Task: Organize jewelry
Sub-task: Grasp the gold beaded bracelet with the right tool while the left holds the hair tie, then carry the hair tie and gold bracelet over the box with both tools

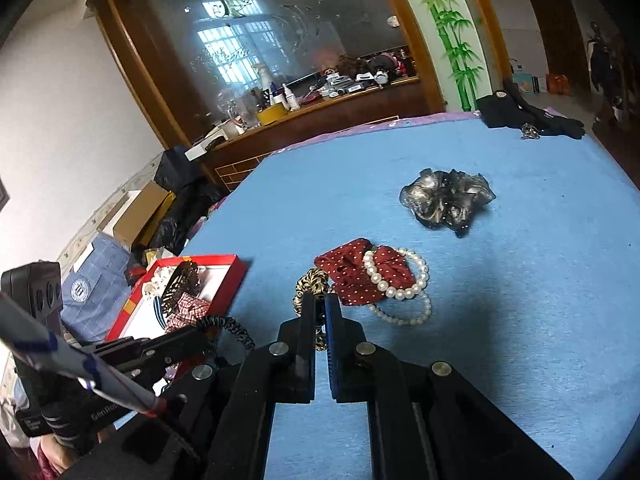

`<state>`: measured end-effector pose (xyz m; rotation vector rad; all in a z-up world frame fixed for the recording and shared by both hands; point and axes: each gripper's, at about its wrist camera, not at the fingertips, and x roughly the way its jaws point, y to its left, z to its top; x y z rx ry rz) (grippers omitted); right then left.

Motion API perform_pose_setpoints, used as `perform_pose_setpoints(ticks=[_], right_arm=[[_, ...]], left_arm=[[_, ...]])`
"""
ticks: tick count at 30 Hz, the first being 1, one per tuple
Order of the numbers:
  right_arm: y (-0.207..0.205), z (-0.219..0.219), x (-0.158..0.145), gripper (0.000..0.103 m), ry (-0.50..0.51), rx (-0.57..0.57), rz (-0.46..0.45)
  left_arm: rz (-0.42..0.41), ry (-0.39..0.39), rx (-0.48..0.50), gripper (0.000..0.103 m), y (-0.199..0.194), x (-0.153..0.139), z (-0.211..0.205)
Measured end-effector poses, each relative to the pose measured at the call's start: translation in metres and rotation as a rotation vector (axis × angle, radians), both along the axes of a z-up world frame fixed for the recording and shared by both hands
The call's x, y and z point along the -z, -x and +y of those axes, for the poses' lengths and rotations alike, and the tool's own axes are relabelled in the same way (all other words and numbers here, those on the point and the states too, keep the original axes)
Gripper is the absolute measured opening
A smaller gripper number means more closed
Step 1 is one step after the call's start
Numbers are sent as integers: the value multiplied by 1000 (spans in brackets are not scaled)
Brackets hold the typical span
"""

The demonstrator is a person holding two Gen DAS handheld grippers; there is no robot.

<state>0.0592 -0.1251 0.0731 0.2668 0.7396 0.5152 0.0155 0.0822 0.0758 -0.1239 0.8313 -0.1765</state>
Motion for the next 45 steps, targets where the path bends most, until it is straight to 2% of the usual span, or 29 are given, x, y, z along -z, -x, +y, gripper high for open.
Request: perform_pose_setpoints(ticks=[11,22,31,38,45], right_arm=[[9,13,-7,6,-29,-51,-10],[26,48,-19,6,-70,-132,-28],[43,105,-26,6,-73,-254,-35],[48,154,-26,6,-55,-335,-28],[41,197,-24,6,-42,-386,-2]], left_arm=[[-20,8,-26,8,11,-9,19],[-51,28,-104,9,27,-20,68],[-78,7,-213,9,46,-30,130],[-73,-11,-315,9,56,-26,184],[-49,-26,-349,9,54,-16,214]])
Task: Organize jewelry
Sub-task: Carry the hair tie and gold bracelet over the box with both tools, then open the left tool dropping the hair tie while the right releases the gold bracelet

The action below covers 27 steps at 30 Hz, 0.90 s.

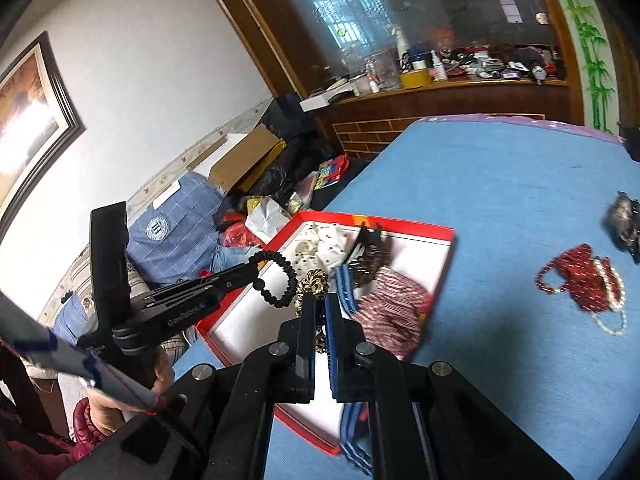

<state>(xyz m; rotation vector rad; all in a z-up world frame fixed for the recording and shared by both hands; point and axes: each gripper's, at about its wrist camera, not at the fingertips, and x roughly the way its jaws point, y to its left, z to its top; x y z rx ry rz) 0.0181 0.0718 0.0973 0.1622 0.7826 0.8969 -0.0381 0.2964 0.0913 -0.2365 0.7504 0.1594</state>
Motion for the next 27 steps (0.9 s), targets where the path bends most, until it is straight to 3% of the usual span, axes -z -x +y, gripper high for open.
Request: perform_pose_setpoints(ticks=[18,27], right_arm=[[-37,69,32,6,17,-38,132],[-47,85,52,6,112,13,140]], left_arm=[[52,13,-58,9,-15,26,42],[80,17,-80,9,-22,37,52]])
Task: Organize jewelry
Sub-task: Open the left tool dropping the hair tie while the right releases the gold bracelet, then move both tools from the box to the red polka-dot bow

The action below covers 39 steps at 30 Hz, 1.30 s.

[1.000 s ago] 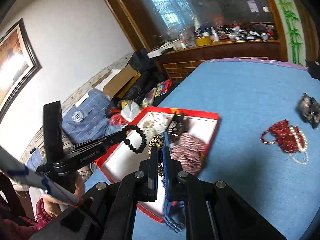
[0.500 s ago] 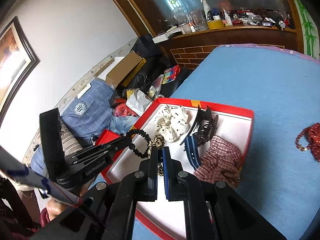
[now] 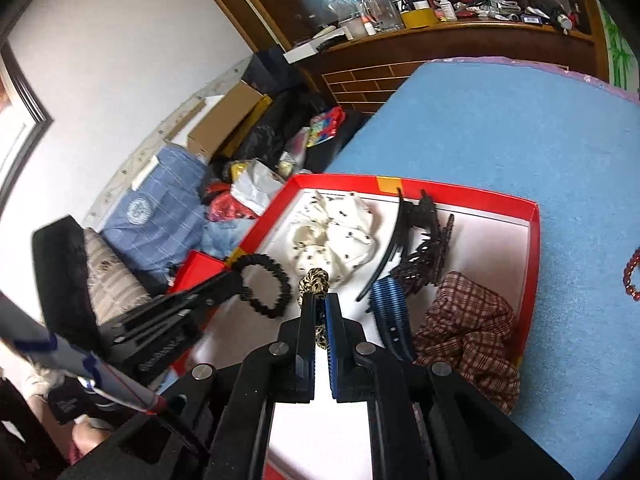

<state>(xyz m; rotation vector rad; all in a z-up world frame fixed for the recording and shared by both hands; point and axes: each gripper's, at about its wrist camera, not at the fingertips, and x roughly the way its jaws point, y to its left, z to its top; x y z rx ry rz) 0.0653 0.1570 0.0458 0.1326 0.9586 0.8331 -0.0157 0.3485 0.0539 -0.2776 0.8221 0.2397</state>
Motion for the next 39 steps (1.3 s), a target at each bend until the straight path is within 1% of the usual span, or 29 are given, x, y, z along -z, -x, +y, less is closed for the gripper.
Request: perform_pose_setpoints(ticks=[5,7,10,12,13,14,15,16,20,26,30,33,39], right_arm=[[-4,4,9,6,71,23,-13],[-6,4,14,6,83,25,-3],[-6,5,15,7,104,31,-19],[-6,4,14,7,106,34,-21],[-6,3,13,7,101,33,-22],[-6,3,12,7,100,30,-26],[-5,3,11,7,103,32,-31],[-5,2,10,7,104,35,-34],[-4,-1,6,7,80,32,-30],[0,-2,-3,7,55,16,-41],[5,0,-4,10,111,26,-90],[5,-7,-7,10,64,17,-67],[6,-24,-18,10,8,26,-65]], left_arm=[[13,3,-18,9,-2,5,6],[19,-5,-25,9,-1,7,7],[24,-17,-16,10,-1,8,4],[27,-17,-17,14,-1,8,5],[26,-16,-17,23,-1,7,5],[22,-16,-19,35,-1,7,5],[14,-21,-28,39,0,6,6],[5,-29,-33,40,1,4,6],[-13,-20,-36,41,6,-3,7],[-30,-29,-31,41,9,-12,2],[-41,-41,-23,41,11,-18,-3],[-49,-44,-21,41,13,-22,-6],[-60,-45,-3,41,13,-30,-17]])
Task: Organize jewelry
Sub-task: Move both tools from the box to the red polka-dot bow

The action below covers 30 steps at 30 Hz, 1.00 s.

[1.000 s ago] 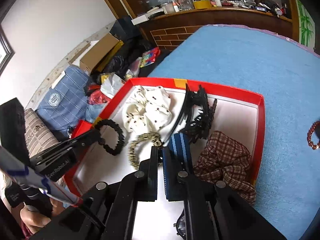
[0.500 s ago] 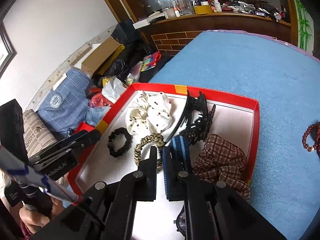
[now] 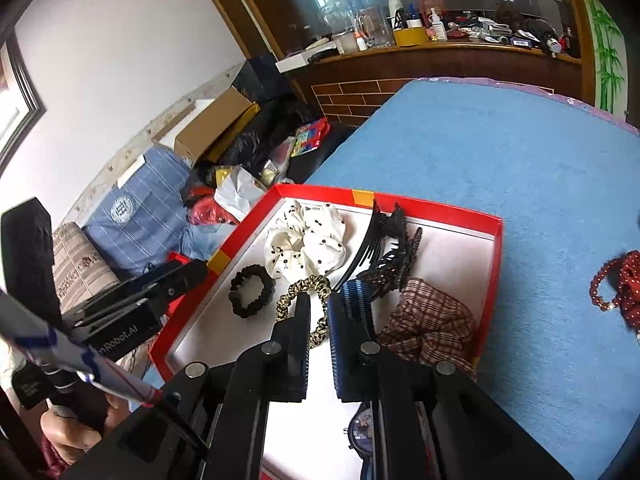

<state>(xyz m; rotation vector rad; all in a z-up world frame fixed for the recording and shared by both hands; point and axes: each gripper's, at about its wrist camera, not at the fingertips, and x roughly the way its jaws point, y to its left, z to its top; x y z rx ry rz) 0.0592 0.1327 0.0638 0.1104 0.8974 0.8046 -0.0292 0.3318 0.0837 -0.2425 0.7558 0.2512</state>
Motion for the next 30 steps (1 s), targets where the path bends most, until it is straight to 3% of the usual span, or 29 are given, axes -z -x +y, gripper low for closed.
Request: perform_pose_setpoints(ticks=[13,30], right_arm=[[2,-83,-11,10,-58,98,-10],[-46,-264,2,9,-53,435,19]], left_arm=[[-13,-30,100,40,-9,-16,-63],[38,-17,329,40,-52,-13,-193]])
